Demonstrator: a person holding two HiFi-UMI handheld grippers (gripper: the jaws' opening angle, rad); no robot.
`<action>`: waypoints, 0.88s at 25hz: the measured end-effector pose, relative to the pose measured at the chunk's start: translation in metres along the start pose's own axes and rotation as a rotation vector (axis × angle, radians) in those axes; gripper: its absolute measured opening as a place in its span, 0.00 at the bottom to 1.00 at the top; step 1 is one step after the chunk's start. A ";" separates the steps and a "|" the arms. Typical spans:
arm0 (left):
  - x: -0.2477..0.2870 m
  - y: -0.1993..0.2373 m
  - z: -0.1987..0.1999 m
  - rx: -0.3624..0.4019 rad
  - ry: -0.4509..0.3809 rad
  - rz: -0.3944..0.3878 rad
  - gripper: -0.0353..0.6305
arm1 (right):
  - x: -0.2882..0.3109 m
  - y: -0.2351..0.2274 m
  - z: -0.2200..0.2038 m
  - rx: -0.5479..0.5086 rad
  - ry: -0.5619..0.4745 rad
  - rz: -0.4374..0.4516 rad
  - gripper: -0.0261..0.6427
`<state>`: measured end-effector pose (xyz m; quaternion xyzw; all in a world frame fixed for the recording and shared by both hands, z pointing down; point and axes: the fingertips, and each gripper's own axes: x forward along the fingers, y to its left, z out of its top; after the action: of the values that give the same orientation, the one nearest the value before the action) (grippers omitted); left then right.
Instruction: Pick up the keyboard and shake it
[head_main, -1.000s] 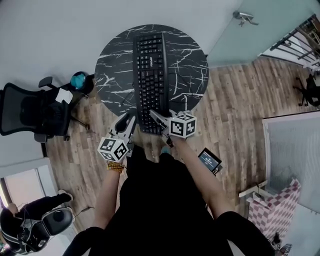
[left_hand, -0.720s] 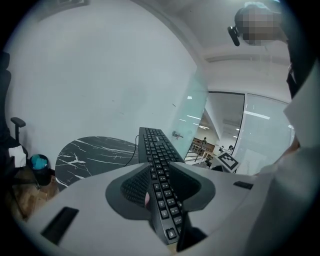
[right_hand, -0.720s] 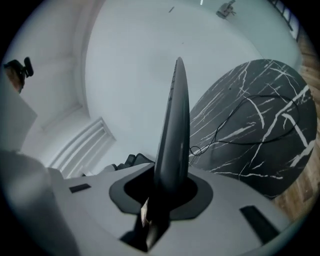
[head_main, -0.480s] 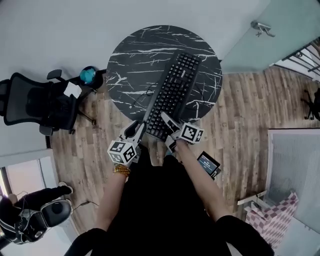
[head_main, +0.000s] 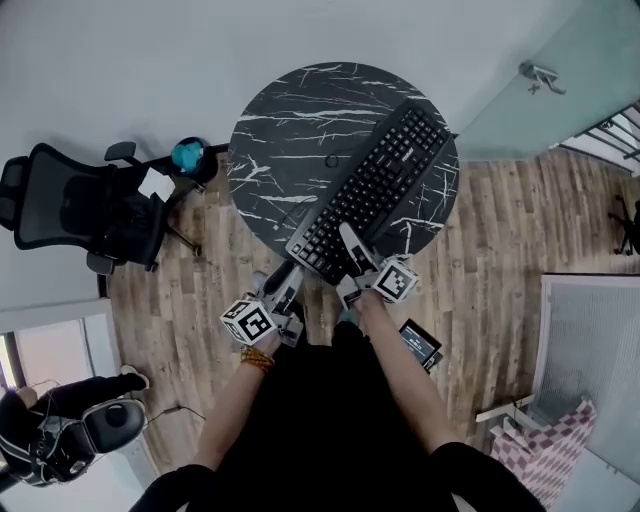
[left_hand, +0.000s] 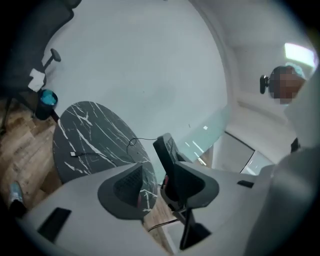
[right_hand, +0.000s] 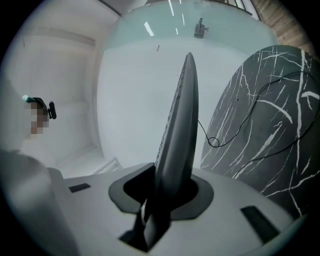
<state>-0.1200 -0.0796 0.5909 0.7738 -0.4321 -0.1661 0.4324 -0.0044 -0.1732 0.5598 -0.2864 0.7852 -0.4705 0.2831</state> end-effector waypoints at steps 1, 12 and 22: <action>0.001 -0.004 0.004 -0.035 -0.021 -0.040 0.33 | 0.002 0.003 0.001 0.007 -0.015 0.007 0.19; 0.008 -0.019 0.007 -0.179 -0.075 -0.162 0.41 | -0.005 0.000 0.003 -0.018 -0.037 -0.013 0.22; 0.033 -0.036 0.004 -0.165 -0.018 -0.189 0.31 | -0.013 0.008 -0.017 -0.015 0.019 0.017 0.22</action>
<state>-0.0845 -0.0998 0.5629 0.7714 -0.3459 -0.2481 0.4730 -0.0093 -0.1513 0.5620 -0.2771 0.7939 -0.4647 0.2774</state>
